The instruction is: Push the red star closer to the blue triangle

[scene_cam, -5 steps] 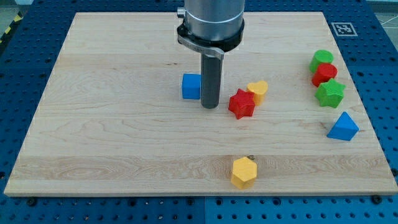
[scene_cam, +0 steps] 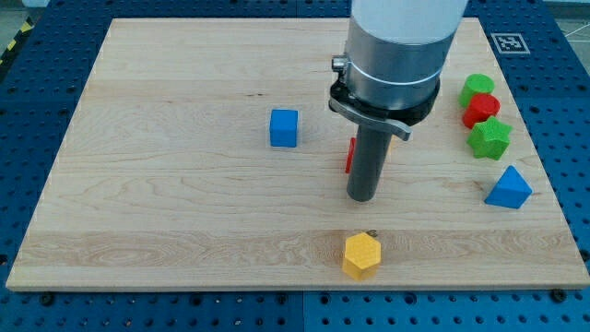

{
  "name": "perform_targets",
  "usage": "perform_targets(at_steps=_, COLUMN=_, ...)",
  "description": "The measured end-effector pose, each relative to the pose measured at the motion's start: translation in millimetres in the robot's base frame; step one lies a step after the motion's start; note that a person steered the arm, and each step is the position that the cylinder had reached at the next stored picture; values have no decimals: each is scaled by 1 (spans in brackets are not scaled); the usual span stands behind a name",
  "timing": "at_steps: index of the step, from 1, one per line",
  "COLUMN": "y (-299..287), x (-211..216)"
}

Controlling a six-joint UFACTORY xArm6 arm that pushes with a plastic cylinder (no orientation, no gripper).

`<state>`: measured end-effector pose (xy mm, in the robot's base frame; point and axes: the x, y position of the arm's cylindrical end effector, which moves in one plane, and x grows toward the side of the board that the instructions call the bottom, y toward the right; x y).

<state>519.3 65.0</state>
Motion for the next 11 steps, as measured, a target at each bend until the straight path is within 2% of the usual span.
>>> perform_targets(at_steps=2, y=-40, x=-49)
perform_targets(at_steps=3, y=-13, x=-64)
perform_targets(at_steps=6, y=2, x=-32)
perform_targets(at_steps=9, y=108, x=-23)
perform_targets(at_steps=11, y=108, x=-22)
